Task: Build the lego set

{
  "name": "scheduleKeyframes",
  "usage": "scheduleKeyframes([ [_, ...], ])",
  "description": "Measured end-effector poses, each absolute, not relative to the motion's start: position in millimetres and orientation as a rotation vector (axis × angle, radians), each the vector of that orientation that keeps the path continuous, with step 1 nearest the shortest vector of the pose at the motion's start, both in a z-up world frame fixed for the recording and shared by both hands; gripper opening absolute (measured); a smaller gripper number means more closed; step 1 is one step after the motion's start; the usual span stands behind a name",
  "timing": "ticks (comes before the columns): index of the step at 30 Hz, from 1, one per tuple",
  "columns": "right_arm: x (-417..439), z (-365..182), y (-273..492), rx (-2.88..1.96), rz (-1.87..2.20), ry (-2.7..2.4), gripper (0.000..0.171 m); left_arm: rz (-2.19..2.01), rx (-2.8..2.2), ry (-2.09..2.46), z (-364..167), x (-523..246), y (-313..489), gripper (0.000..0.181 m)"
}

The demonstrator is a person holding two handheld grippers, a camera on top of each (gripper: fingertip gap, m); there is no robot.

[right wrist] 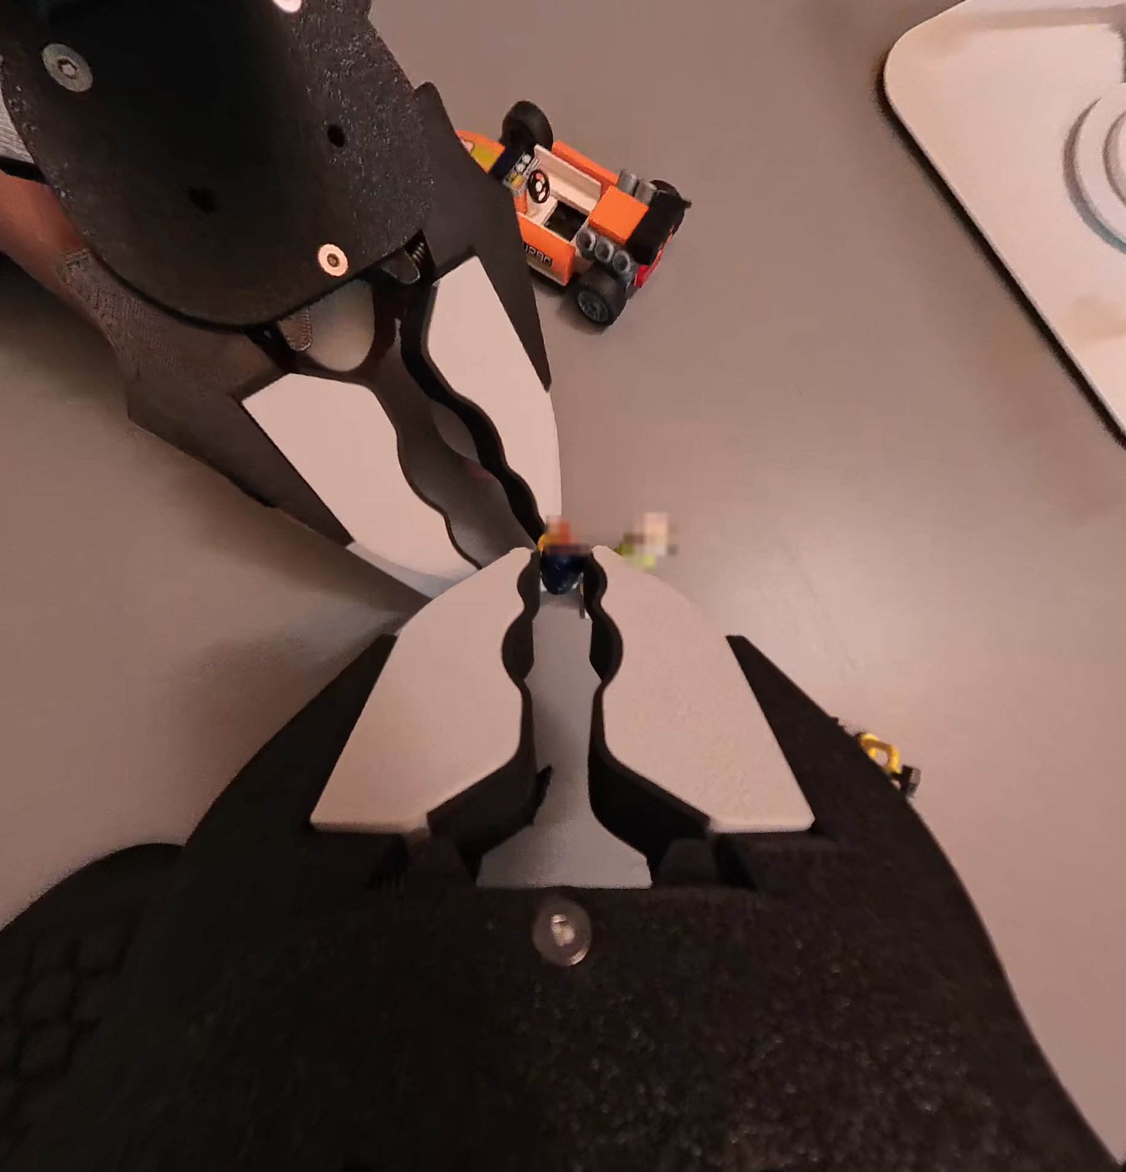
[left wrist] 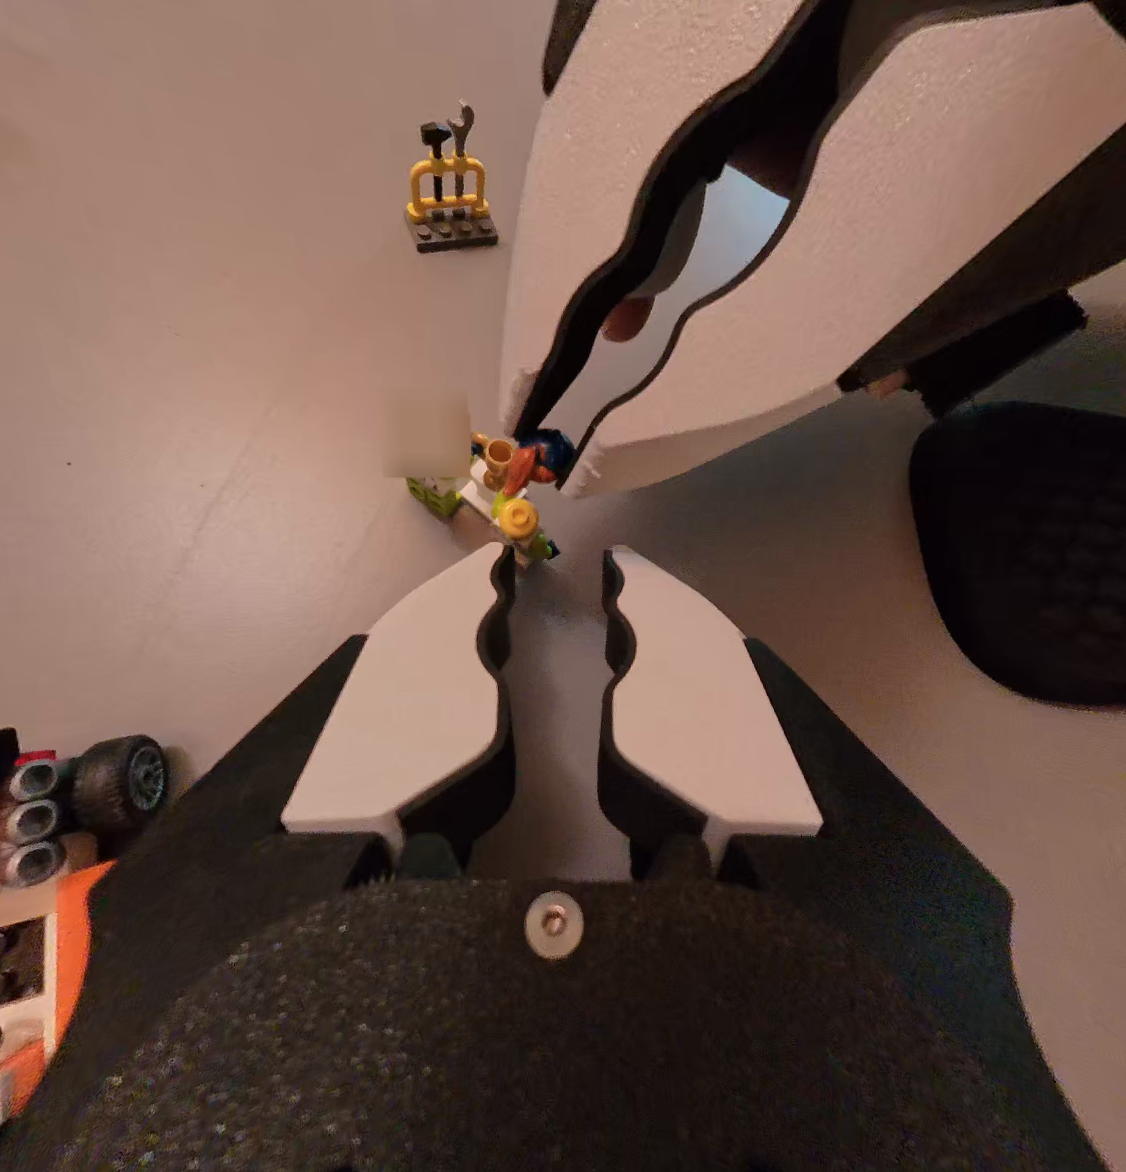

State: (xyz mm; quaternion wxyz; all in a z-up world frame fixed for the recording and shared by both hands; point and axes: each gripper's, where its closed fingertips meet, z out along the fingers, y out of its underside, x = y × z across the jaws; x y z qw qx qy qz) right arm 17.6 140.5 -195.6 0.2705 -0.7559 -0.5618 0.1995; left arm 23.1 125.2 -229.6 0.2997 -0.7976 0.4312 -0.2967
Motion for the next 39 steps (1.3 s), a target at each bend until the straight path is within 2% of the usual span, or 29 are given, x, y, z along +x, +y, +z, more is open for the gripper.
scheduleKeyframes([
  [17,10.5,-207.0,140.3,-2.167,0.171,-1.825,0.012,-1.011,-2.05,1.154,-223.7,12.8,122.5,0.032],
  [33,11.2,-212.1,138.4,-2.183,0.208,-1.837,0.012,-1.013,-2.013,1.16,-225.0,16.1,124.7,0.032],
  [39,9.5,-208.2,136.3,-2.149,0.28,-1.834,0.018,-1.02,-2.008,1.162,-224.7,16.0,123.4,0.032],
])
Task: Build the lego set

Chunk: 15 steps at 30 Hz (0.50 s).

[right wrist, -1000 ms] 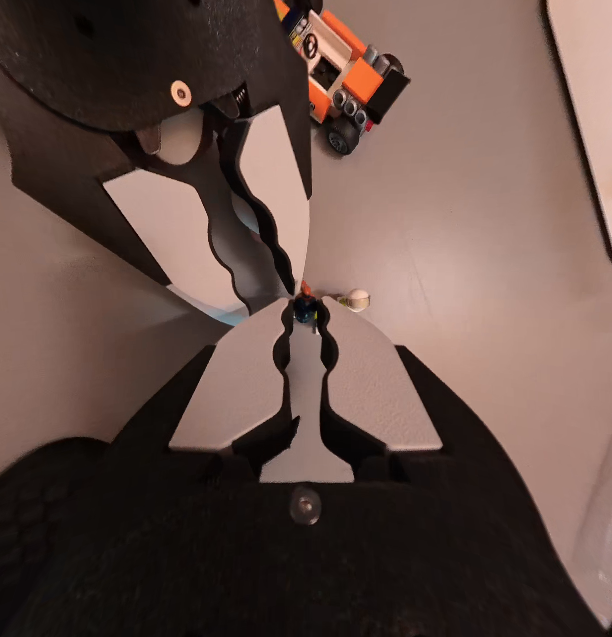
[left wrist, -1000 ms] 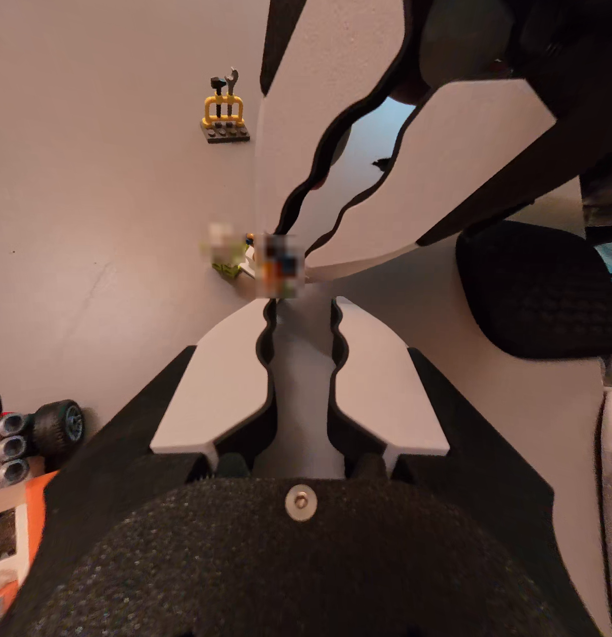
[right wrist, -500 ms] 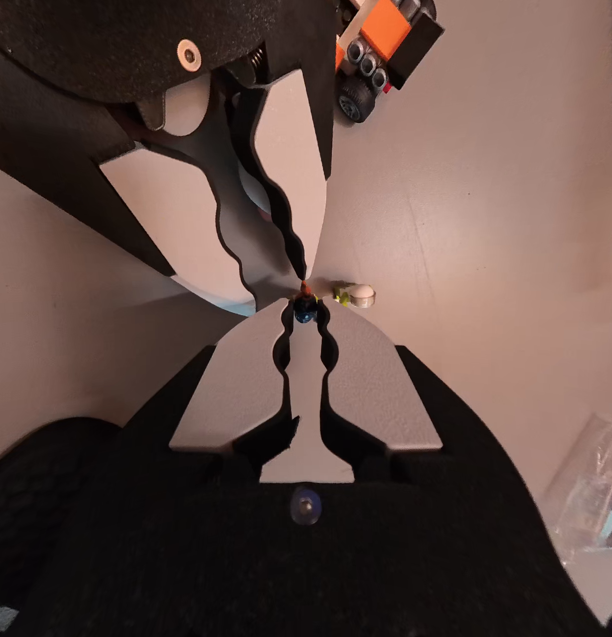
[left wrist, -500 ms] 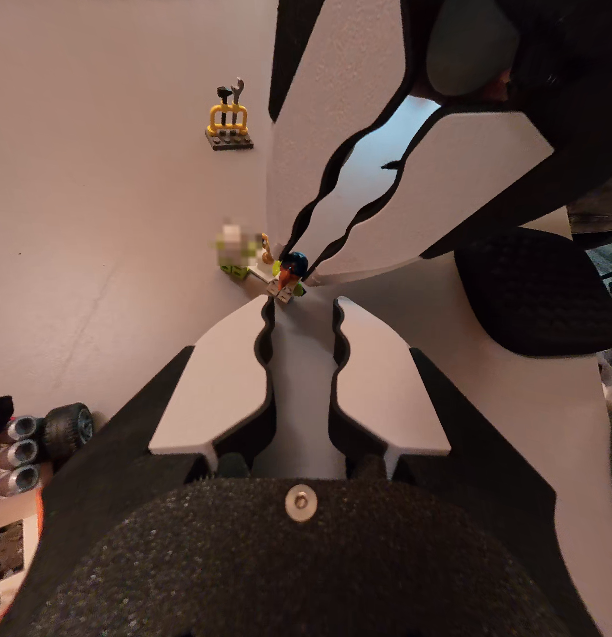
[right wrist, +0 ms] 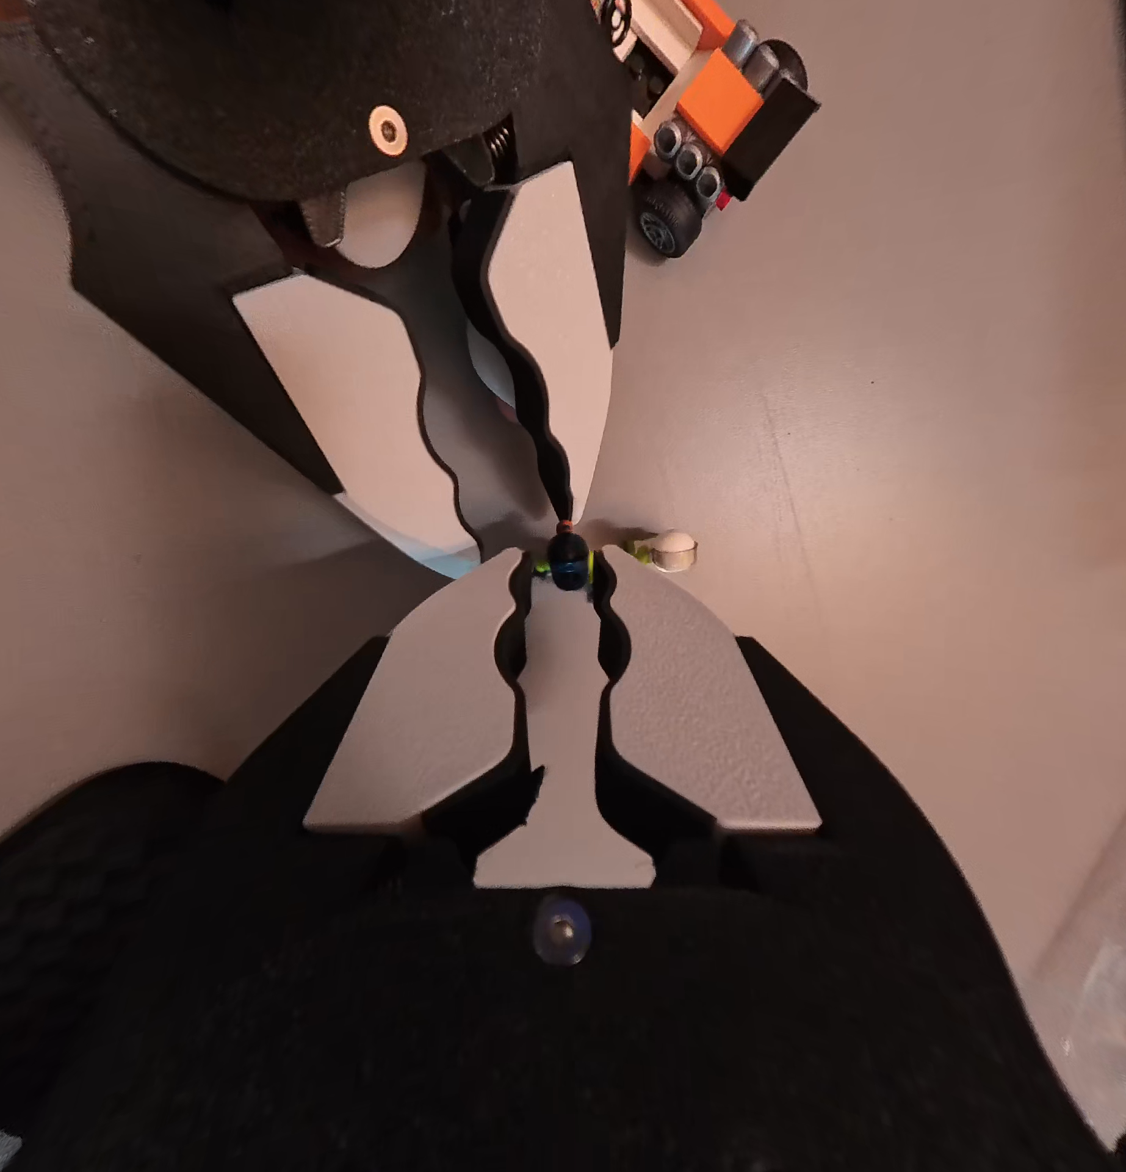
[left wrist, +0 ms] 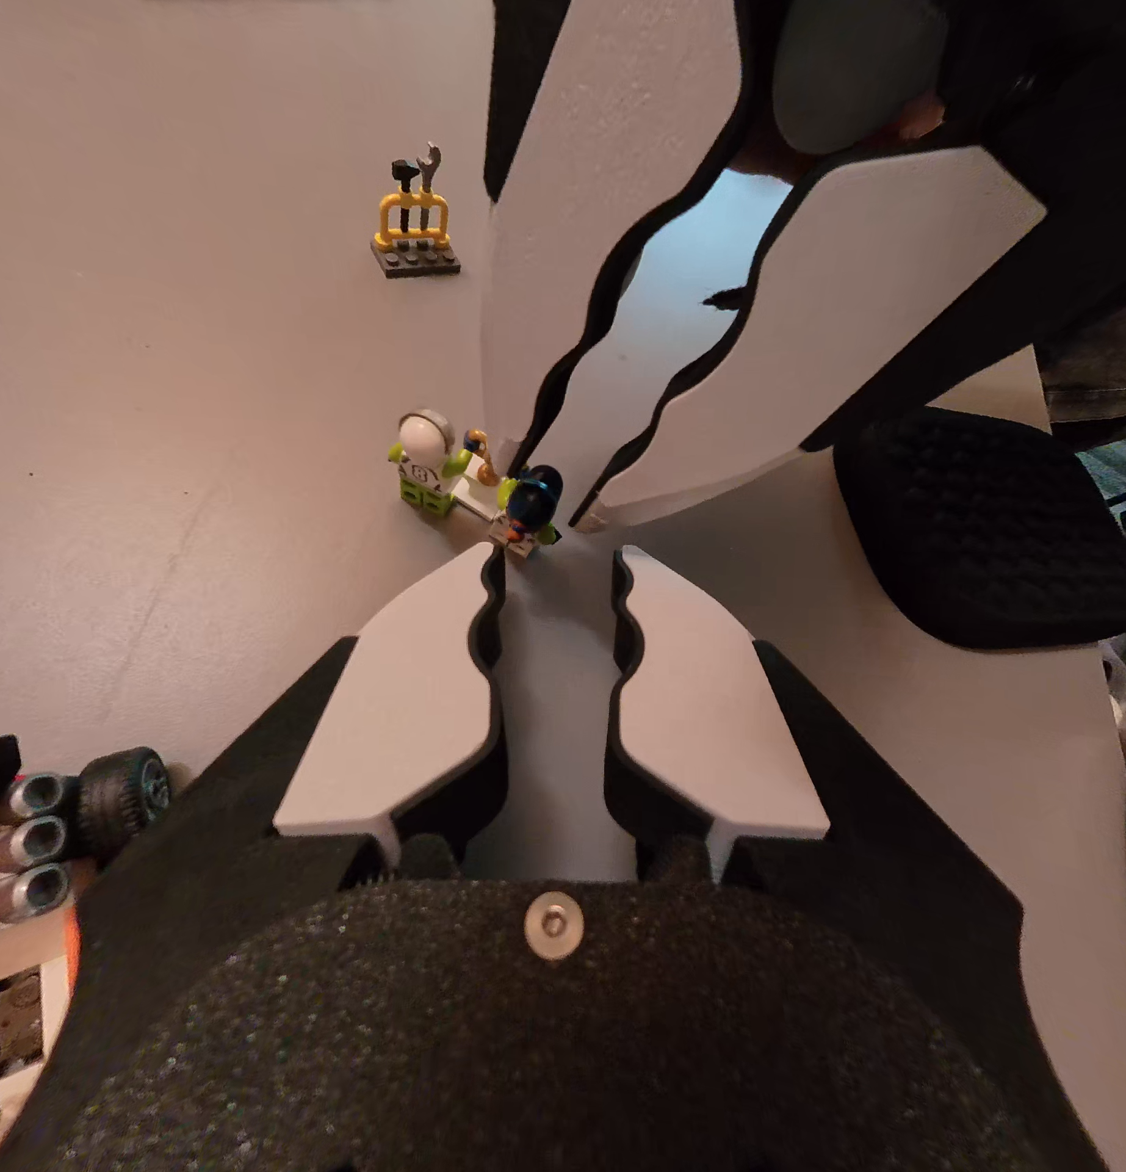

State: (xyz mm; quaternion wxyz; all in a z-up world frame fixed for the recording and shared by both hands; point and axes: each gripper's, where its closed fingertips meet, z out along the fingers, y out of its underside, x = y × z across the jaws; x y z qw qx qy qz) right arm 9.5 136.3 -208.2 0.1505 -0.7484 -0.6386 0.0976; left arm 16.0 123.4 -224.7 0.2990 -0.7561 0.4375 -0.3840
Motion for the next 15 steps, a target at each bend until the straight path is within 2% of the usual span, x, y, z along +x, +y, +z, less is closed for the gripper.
scheduleKeyframes([
  [10,11.7,-198.2,132.0,-1.868,0.212,-1.844,0.02,-0.995,-1.952,1.207,-221.4,16.6,121.8,0.032],
  [15,9.1,-200.4,126.1,-1.618,0.086,-1.905,0.03,-0.919,-1.912,1.238,-219.8,14.6,124.0,0.033],
])
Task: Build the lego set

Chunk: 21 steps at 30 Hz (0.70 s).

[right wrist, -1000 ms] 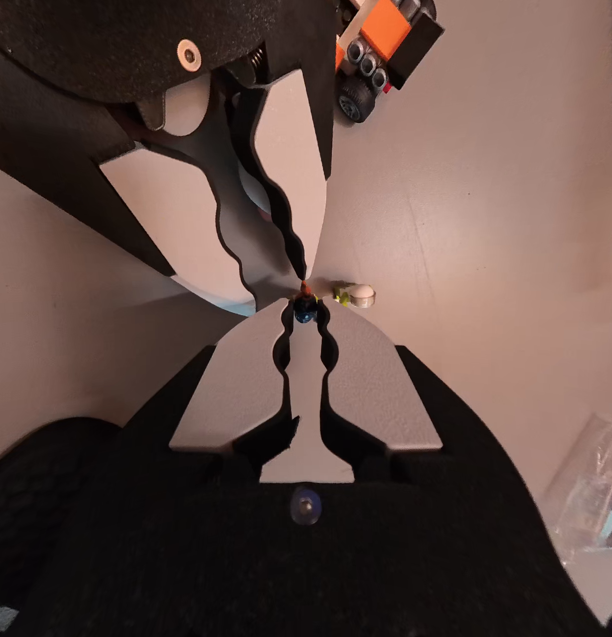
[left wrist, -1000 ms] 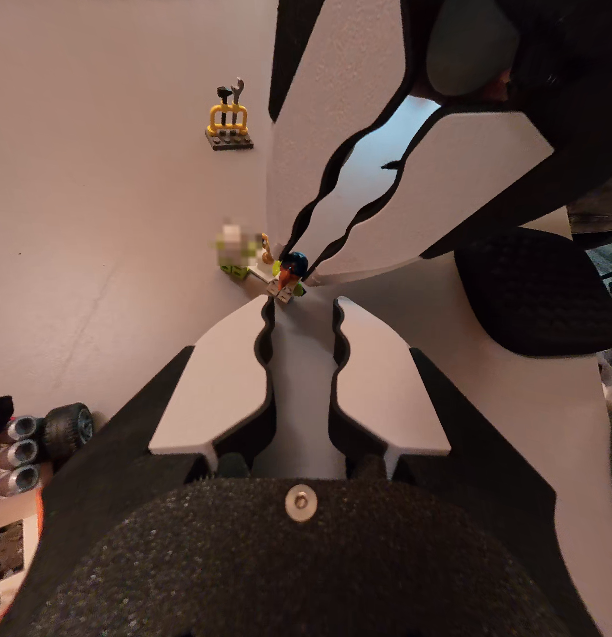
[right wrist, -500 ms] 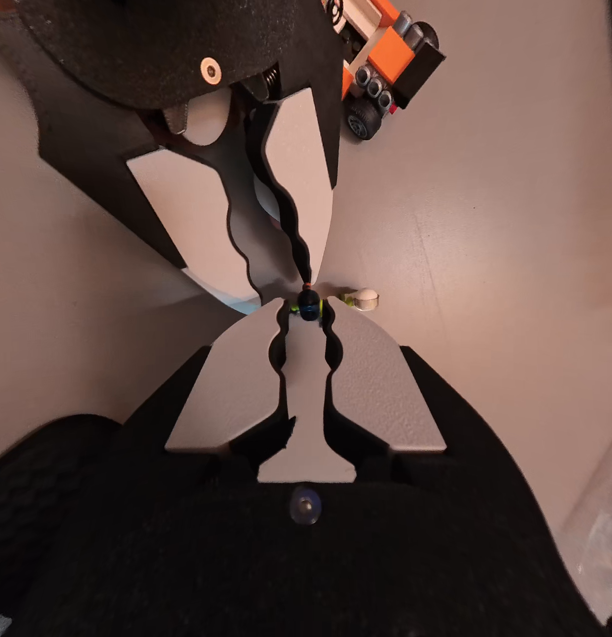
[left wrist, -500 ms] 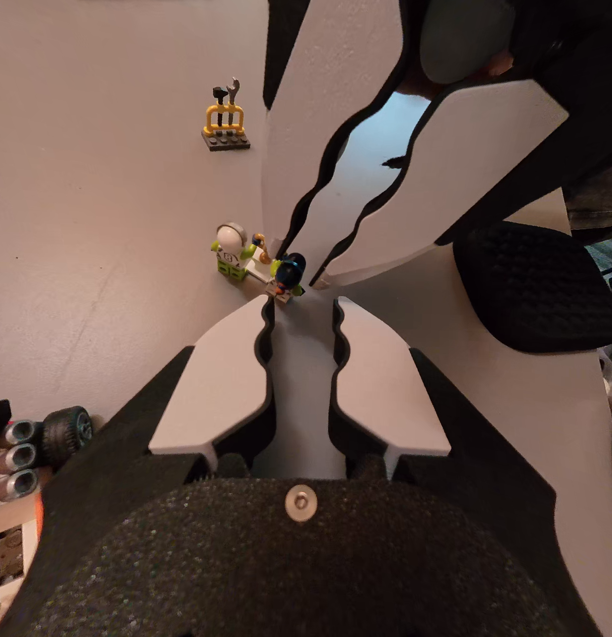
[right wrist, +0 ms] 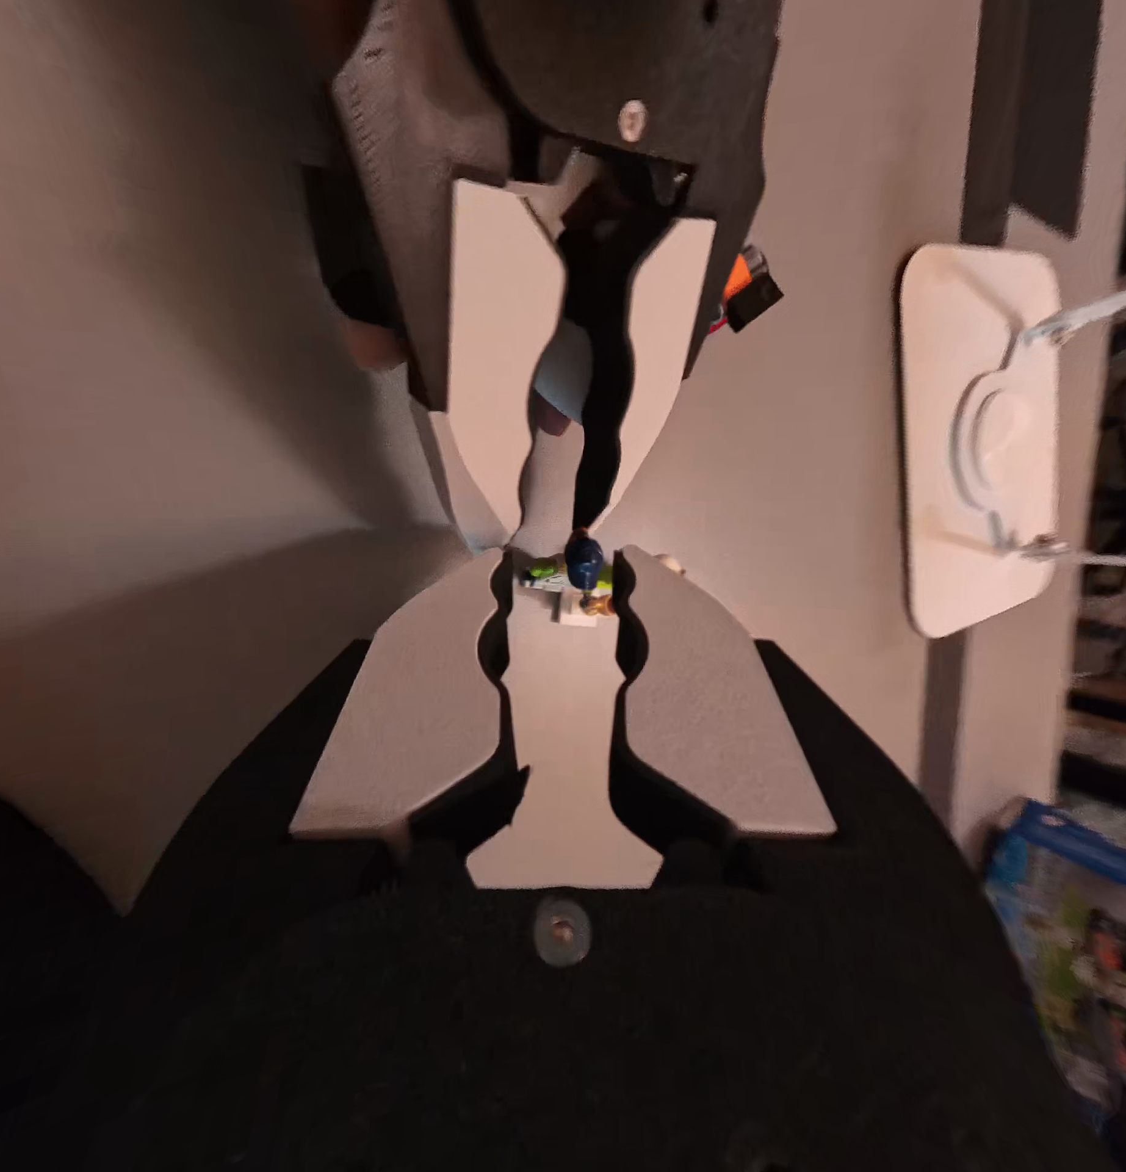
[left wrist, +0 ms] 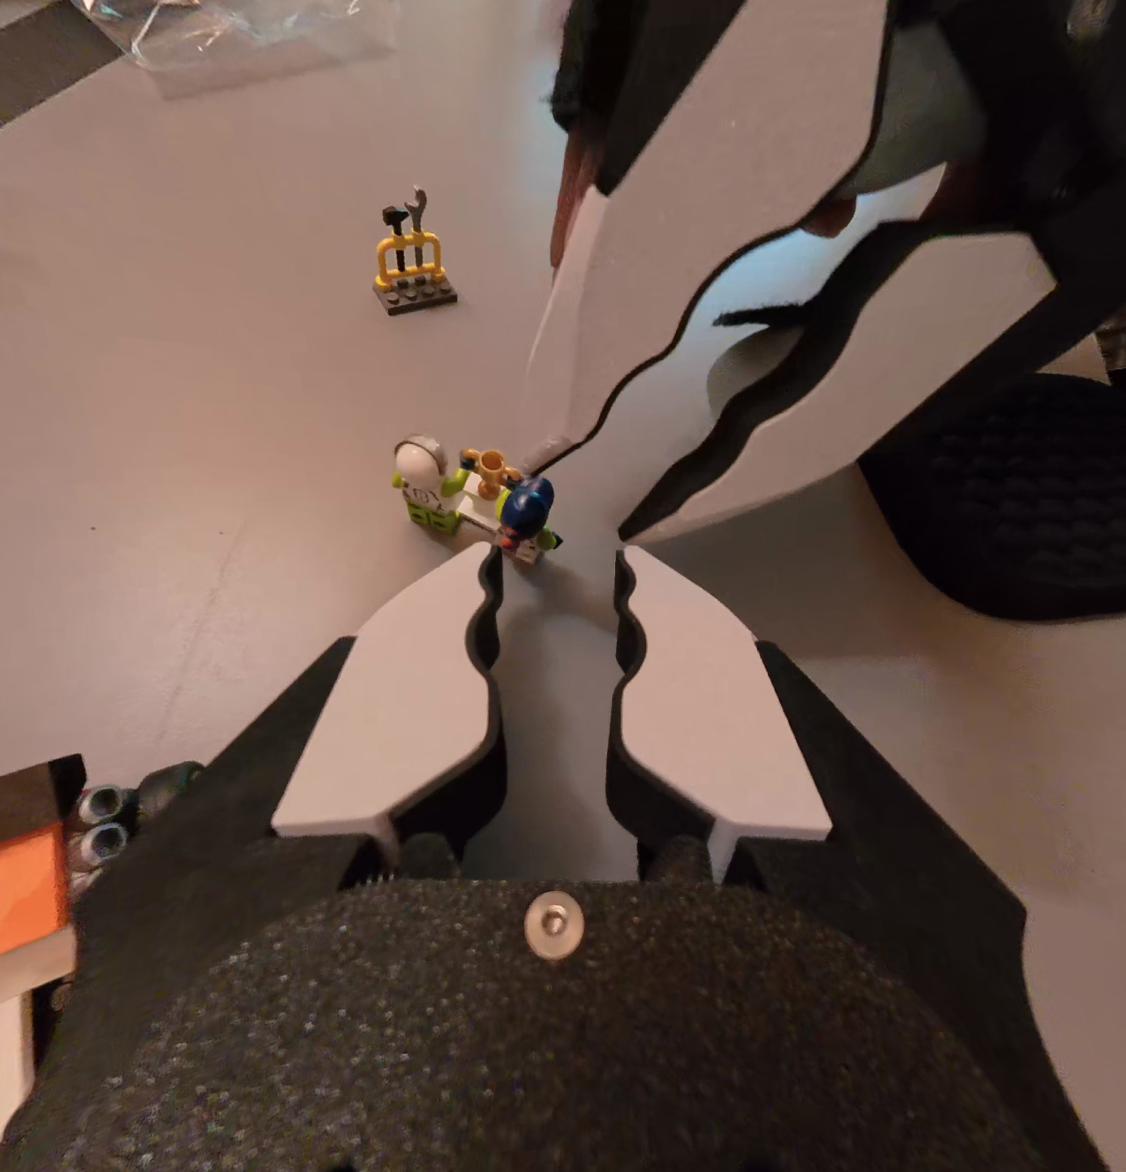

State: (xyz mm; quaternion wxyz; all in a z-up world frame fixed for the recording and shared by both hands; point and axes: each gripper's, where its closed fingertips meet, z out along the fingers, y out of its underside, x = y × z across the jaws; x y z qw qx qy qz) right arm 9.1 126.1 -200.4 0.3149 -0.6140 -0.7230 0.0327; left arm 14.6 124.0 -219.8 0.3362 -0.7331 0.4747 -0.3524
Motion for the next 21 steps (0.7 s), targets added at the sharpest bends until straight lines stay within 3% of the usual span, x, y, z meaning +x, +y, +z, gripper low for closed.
scheduleKeyframes([
  [4,11.3,-210.9,128.1,-1.432,-0.129,-1.968,0.041,-0.91,-1.917,1.241,-222.2,13.5,125.1,0.034],
  [9,12.4,-215.4,127.3,-1.409,-0.139,-1.92,0.042,-0.915,-1.899,1.223,-216.6,11.4,127.5,0.034],
  [21,34.9,-234.5,142.0,-1.837,0.457,-1.584,0.059,-0.844,-1.797,1.337,-208.0,19.0,137.3,0.029],
])
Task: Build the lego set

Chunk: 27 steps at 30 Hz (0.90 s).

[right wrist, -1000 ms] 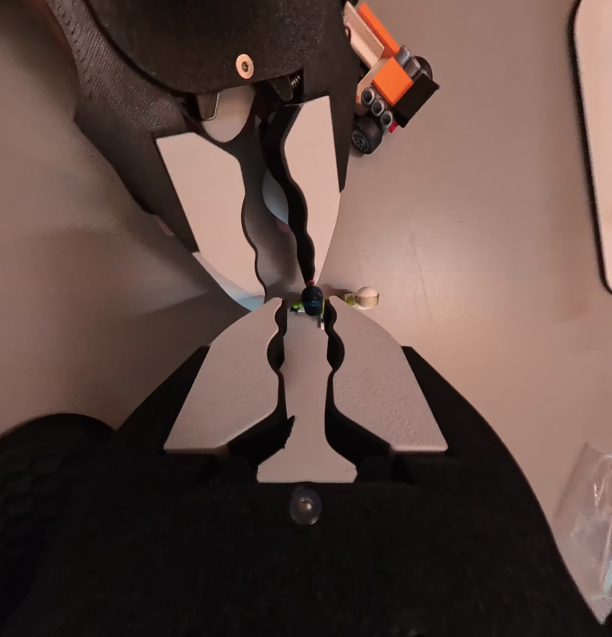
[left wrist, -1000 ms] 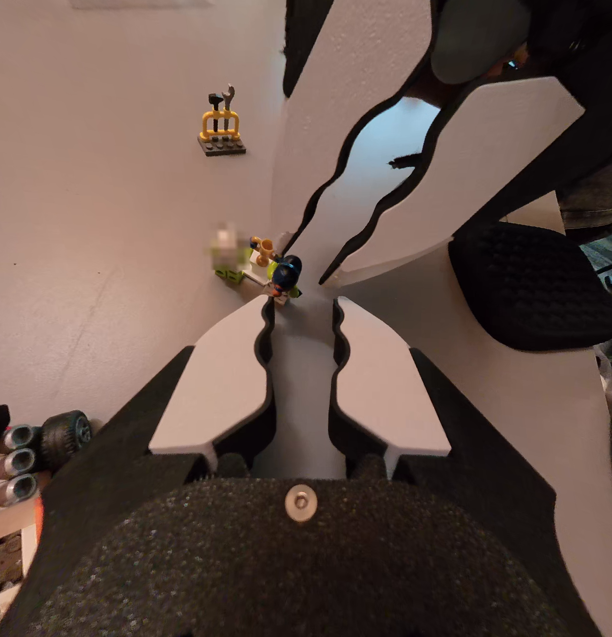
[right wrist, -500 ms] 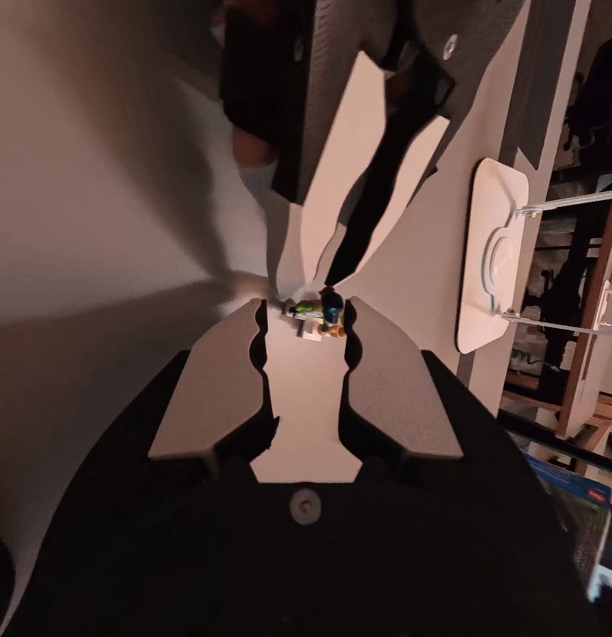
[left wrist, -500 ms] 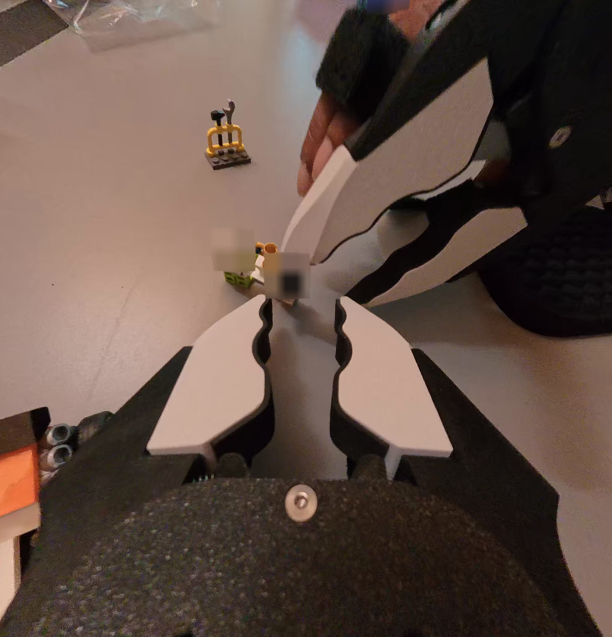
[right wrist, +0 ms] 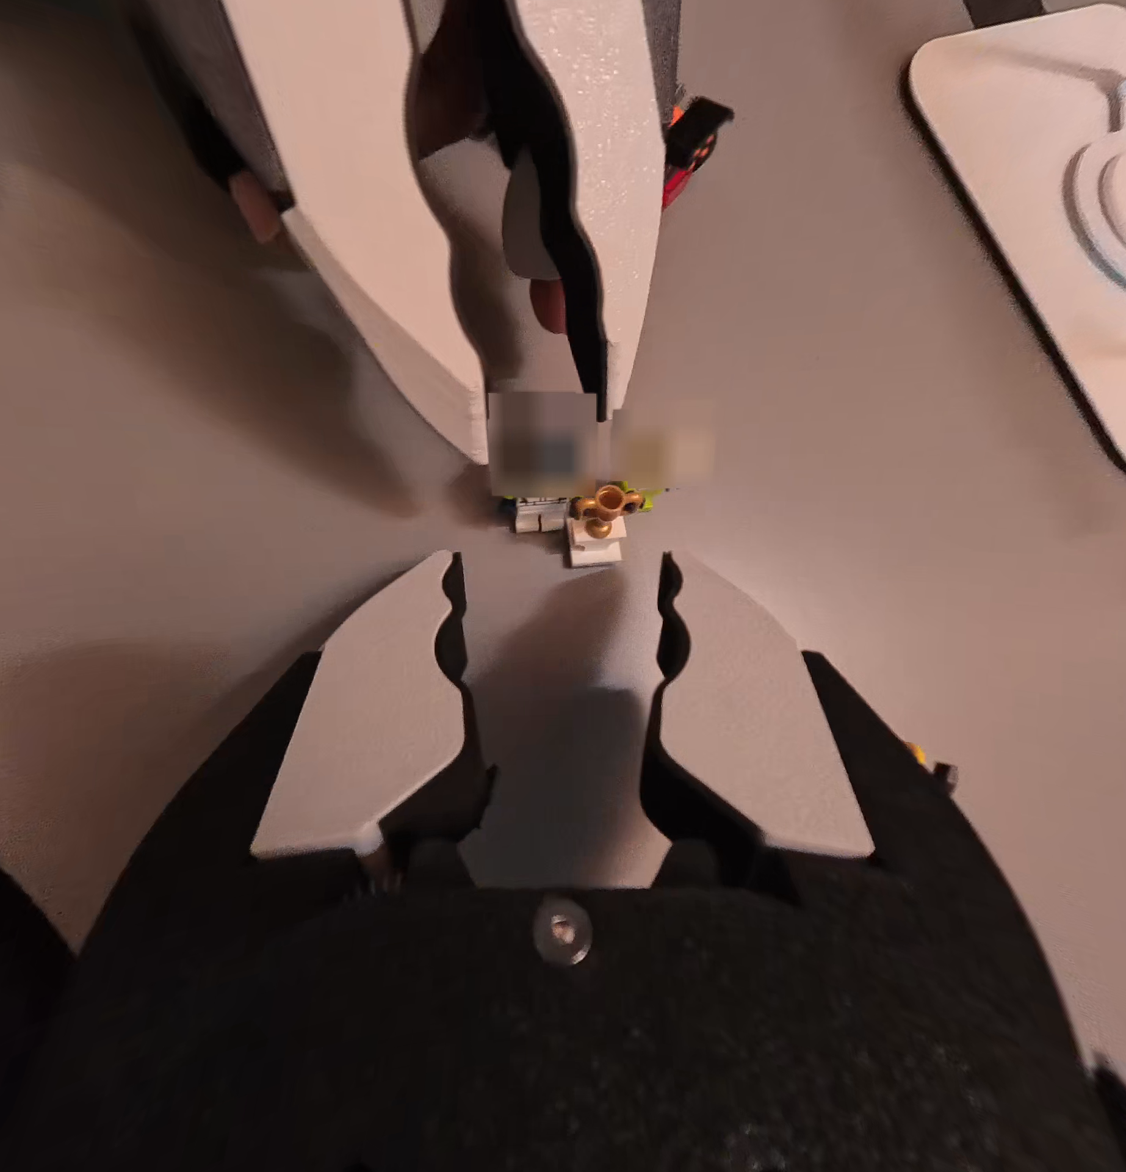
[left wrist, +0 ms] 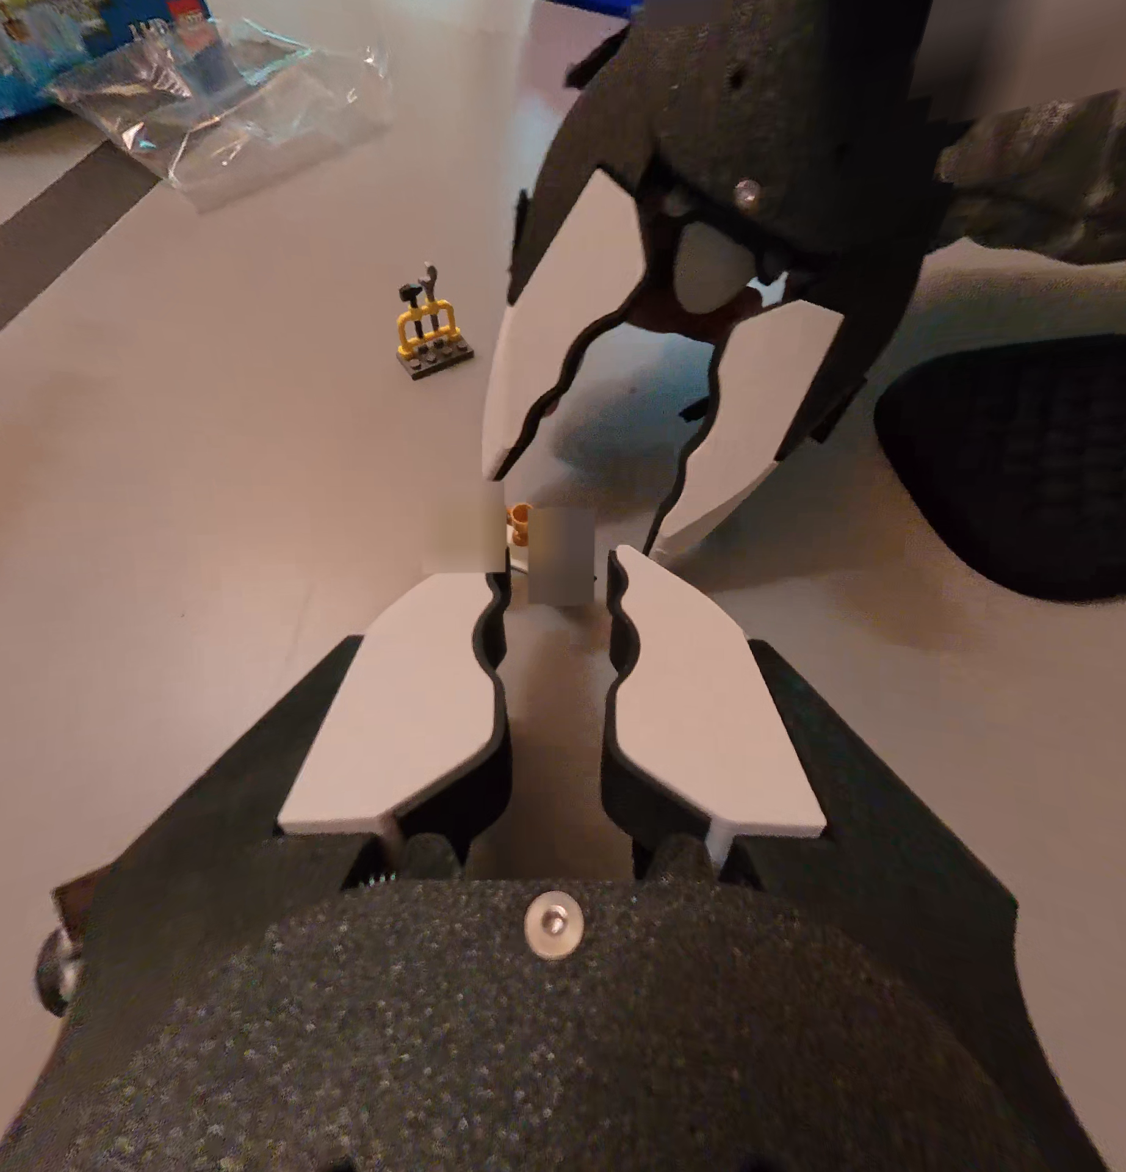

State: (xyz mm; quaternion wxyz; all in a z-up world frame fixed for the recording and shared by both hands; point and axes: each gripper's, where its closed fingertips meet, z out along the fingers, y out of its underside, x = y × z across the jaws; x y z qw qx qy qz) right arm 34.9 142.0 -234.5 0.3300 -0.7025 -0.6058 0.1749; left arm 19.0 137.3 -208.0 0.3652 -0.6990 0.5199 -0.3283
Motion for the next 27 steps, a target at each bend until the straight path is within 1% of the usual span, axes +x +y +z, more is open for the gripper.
scheduleKeyframes([
  [6,27.2,-236.6,148.8,-1.807,0.577,-1.602,0.052,-0.726,-1.768,1.532,-208.7,20.2,135.1,0.026],
  [10,23.5,-233.6,152.1,-1.777,0.658,-1.624,0.039,-0.608,-1.781,1.66,-220.7,17.7,135.5,0.026],
  [13,25.5,-232.9,154.2,-1.772,0.703,-1.65,0.035,-0.58,-1.772,1.713,-223.7,17.6,134.5,0.024],
  [19,26.8,-239.3,157.7,-1.776,0.711,-1.691,0.029,-0.568,-1.799,1.711,-223.5,15.7,138.9,0.024],
  [25,22.5,-239.2,158.6,-1.736,0.675,-1.672,0.016,-0.563,-1.803,1.678,-218.8,13.2,139.3,0.026],
  [27,21.6,-239.3,158.2,-1.735,0.659,-1.664,0.016,-0.57,-1.804,1.656,-216.7,11.5,137.9,0.026],
])
